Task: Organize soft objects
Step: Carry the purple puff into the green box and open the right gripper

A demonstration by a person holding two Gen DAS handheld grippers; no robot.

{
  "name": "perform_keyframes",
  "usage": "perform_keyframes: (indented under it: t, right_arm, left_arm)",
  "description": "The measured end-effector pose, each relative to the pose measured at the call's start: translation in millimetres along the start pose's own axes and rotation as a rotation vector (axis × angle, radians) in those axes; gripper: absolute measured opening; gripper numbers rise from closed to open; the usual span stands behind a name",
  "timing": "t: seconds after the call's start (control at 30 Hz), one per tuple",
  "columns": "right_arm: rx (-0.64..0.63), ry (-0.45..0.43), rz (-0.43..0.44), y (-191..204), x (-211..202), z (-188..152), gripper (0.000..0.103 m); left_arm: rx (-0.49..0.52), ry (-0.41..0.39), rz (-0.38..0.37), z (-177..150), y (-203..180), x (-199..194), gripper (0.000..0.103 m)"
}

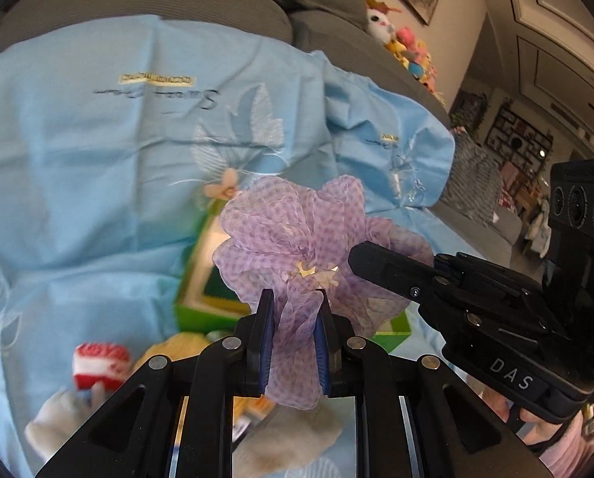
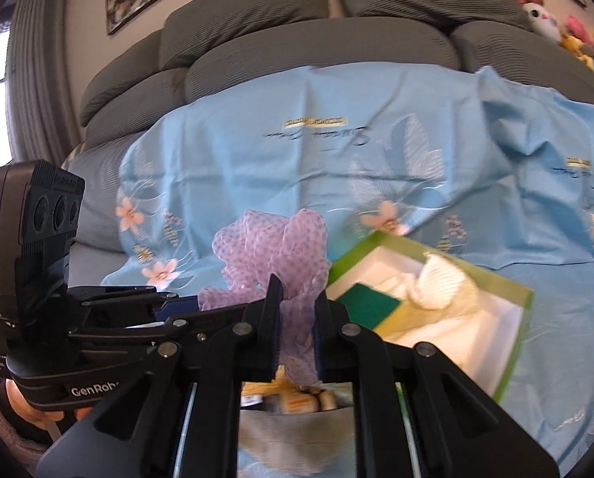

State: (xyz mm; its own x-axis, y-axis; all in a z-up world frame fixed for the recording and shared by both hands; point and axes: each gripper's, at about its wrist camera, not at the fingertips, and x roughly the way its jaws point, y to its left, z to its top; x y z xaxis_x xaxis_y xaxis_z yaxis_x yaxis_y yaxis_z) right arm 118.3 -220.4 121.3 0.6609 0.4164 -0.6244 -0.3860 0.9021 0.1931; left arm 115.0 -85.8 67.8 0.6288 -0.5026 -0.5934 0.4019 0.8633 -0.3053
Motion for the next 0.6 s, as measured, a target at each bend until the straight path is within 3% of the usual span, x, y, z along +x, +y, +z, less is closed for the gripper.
perform_keyframes:
  t: [0.3,0.6]
  right_arm:
    - [0.098,0.038,-0.102,-72,24,4,0.013]
    - [0.211,0.183,-0.159,-119,86,-19,0.015]
  left_arm:
    - [-0.029,0.118,-0.006,33,-7,78,0.018]
    - [-0.022,0.253,0.093,18,3,144,0.018]
